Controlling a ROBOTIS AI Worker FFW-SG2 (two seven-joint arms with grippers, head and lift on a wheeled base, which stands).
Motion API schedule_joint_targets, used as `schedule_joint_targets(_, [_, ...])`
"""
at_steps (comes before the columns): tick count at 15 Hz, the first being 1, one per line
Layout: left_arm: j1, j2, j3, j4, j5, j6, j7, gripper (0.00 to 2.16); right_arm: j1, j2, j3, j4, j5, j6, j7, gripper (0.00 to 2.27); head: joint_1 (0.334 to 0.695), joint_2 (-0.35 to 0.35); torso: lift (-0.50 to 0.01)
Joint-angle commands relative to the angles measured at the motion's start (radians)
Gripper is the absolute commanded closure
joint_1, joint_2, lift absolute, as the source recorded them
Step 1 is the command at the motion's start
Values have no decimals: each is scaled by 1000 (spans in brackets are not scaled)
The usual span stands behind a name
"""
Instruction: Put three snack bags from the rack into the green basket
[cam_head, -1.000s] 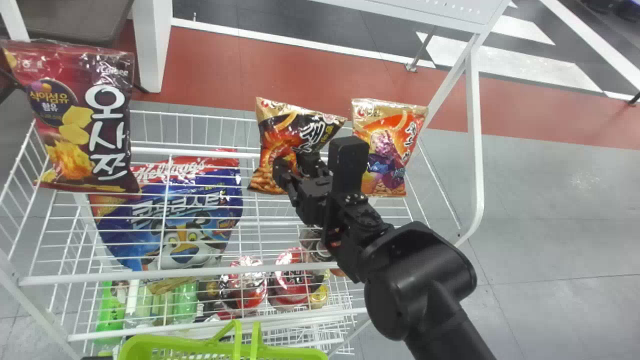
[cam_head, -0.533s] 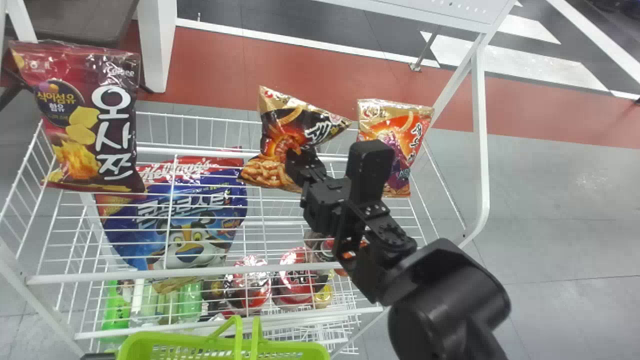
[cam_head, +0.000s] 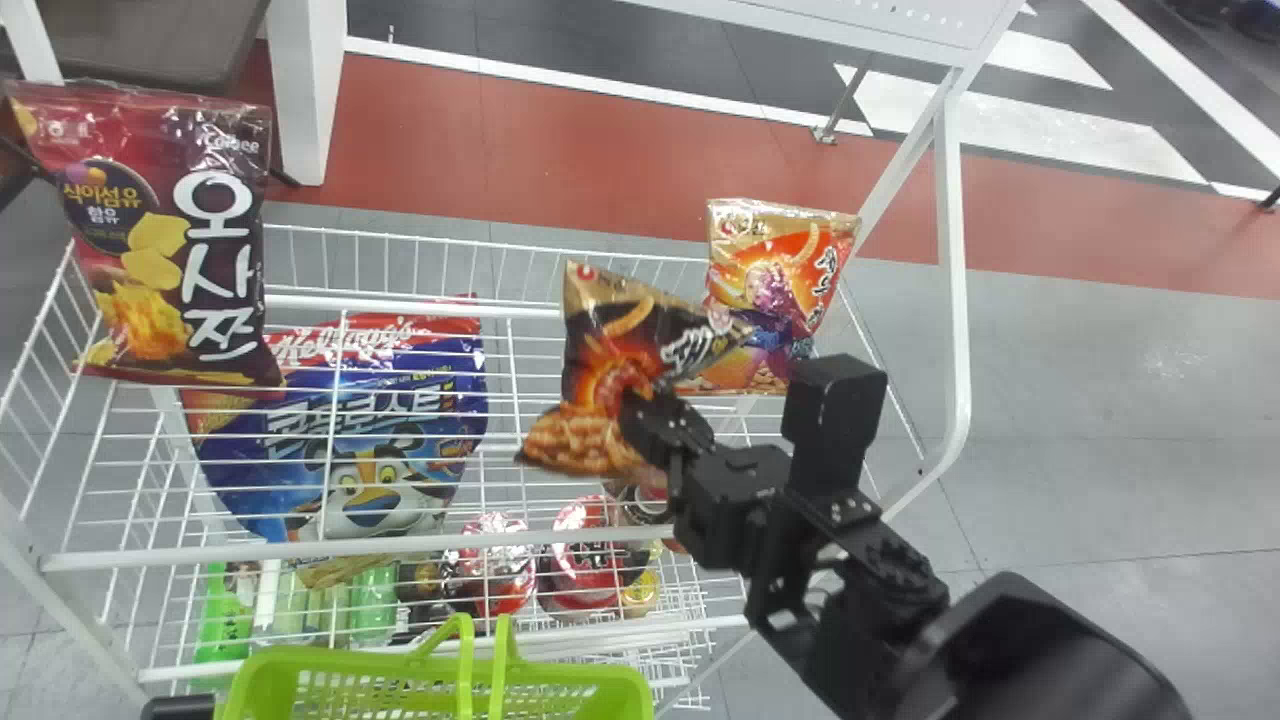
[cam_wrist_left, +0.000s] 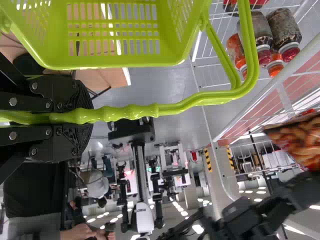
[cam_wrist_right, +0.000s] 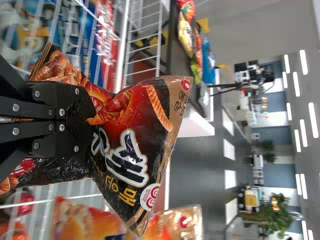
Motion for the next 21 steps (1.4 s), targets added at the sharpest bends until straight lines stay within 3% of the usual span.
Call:
schedule_joint_targets(1, [-4,-3,-2,3,0,-3,1,1865,53,-2,-19,-91,3,171,4,1801,695,-350,0])
schedule_joint_targets(5, [-4,-3,2,13,2,-25,-9,1865,93,-19,-26,-168,8,463,14,1801,695,-350,0])
schedule_joint_targets(10, [-6,-3,7,36,3,-89,-5,1865,162,-43,-16,-168,8,552,32,1804,695,-350,0])
schedule_joint_targets(14, [-6,-3,5,36,3,-92,-5,1865,180,-56,-16,-159,-66,708,106,1868,695,-350,0])
schedule_joint_targets(16, [-6,-3,4,33,3,-89,-5,1865,173,-53,3,-120,-136,714,132,1868,695,-350,0])
schedule_joint_targets(21, [3,-3,-9,23,3,-83,-2,1865,82,-43,138,62,-139,493,155,1865,695,-350,0])
